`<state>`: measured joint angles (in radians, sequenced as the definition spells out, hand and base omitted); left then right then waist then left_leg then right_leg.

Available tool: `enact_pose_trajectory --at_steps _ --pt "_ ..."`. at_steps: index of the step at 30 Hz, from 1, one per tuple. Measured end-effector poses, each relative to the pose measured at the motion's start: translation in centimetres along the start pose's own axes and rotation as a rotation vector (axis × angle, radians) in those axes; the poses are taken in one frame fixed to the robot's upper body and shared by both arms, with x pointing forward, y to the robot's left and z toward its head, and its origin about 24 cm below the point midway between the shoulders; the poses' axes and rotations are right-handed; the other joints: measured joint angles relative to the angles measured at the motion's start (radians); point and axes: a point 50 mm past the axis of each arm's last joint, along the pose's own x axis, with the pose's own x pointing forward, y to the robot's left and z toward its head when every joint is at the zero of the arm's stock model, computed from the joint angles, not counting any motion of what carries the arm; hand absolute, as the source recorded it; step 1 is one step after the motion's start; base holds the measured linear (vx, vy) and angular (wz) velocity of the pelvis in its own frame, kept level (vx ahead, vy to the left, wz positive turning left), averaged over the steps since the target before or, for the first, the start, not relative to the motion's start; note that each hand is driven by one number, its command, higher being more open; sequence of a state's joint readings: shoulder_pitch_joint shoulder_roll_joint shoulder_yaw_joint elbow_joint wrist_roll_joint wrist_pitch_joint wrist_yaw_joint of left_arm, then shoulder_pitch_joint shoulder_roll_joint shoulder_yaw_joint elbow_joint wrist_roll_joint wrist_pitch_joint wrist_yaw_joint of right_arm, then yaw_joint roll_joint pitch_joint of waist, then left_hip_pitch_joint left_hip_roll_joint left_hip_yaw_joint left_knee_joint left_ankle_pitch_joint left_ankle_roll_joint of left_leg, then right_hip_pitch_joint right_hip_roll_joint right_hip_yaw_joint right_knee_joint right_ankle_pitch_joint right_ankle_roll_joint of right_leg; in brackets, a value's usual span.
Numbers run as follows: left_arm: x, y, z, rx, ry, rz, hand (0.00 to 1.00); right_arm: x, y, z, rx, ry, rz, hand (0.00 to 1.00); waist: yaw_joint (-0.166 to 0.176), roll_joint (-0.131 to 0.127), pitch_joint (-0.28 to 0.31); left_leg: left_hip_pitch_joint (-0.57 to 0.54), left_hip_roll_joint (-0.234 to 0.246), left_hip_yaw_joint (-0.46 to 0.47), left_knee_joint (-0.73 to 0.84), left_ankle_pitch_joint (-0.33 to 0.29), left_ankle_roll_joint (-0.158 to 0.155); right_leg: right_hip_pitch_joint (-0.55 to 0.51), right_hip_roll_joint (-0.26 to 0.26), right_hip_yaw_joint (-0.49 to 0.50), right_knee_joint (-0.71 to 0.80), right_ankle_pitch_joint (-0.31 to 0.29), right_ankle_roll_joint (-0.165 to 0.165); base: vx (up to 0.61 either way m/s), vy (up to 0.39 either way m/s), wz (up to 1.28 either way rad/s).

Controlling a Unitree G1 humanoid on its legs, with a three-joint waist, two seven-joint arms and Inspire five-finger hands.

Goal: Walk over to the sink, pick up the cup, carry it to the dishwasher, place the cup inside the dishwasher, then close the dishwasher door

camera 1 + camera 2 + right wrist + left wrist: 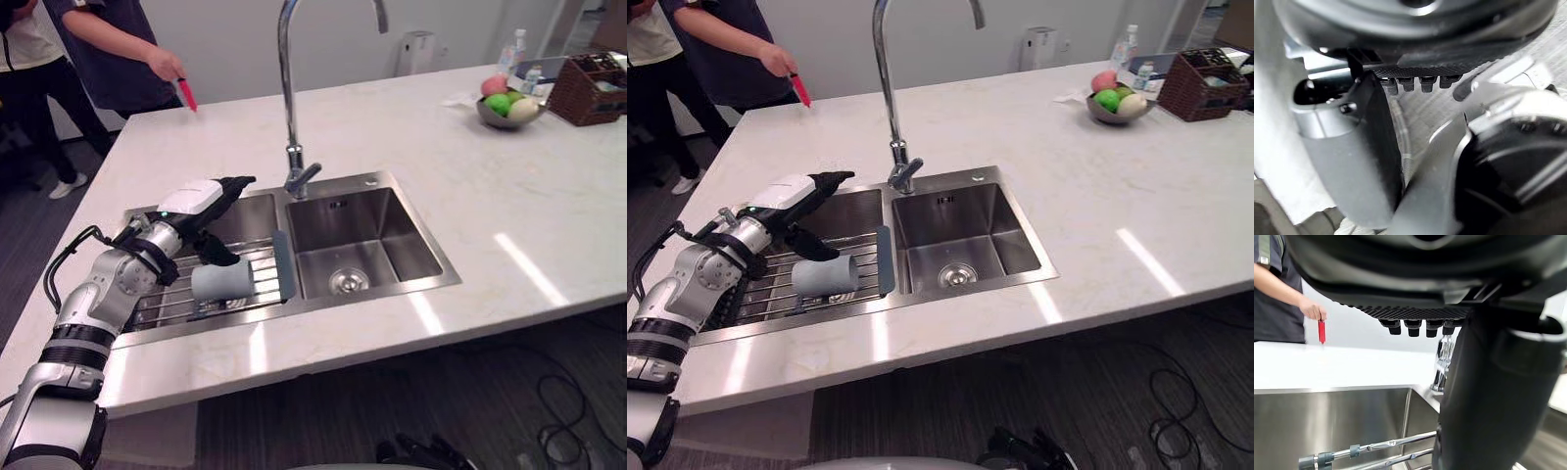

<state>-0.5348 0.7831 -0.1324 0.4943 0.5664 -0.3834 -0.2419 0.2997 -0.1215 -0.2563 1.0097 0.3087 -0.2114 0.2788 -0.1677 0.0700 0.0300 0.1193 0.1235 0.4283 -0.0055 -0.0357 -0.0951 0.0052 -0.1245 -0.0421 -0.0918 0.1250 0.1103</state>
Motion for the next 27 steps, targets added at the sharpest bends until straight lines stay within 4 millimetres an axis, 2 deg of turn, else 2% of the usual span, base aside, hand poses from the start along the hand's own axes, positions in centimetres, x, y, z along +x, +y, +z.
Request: enact_pose_trajectory --at_steps 2,8,12,17,27 --pt "-0.3 0.4 -0.8 -0.051 0.025 -0.041 1.0 -0.5 -0.7 -0.2 0.005 -0.021 -0.004 1.0 -0.018 0.001 -0.001 0.008 0.001 0.015 -0.002 0.001 0.0 -0.003 0.005 0.015 0.0 0.003 0.001 -0.05 -0.033 -0.2" --pt "-0.5 0.4 -1.1 -0.148 0.028 -0.12 1.0 -1.1 -1.5 -0.7 0.02 -0.019 -0.026 1.0 -0.03 0.003 -0.002 0.023 -0.002 0.027 -0.01 0.002 0.0 -0.002 0.007 0.018 0.0 0.01 0.005 -0.03 -0.03 -0.1" --pt "-0.6 -0.1 -1.4 -0.183 0.052 -0.21 1.0 -1.1 -1.6 -0.7 0.019 -0.022 -0.029 1.0 -0.031 0.004 -0.003 0.024 -0.006 0.024 -0.009 0.002 0.0 -0.001 0.002 0.013 0.0 0.012 0.007 -0.06 -0.03 0.02" --pt "-1.1 -1.4 -2.9 -0.265 0.132 -0.329 1.0 -1.3 -1.9 -0.8 0.013 -0.018 -0.039 1.0 -0.032 0.007 -0.011 0.025 -0.005 0.023 -0.009 0.003 0.001 0.0 0.001 0.012 -0.001 0.012 0.007 -0.05 -0.038 0.0" --pt "-1.4 -2.0 -3.3 -0.307 0.163 -0.405 1.0 -1.4 -2.0 -0.9 0.013 -0.01 -0.046 1.0 -0.035 0.007 -0.012 0.027 -0.004 0.019 -0.01 0.003 0.001 0.0 0.003 0.0 -0.001 0.012 0.007 -0.03 -0.032 0.0"
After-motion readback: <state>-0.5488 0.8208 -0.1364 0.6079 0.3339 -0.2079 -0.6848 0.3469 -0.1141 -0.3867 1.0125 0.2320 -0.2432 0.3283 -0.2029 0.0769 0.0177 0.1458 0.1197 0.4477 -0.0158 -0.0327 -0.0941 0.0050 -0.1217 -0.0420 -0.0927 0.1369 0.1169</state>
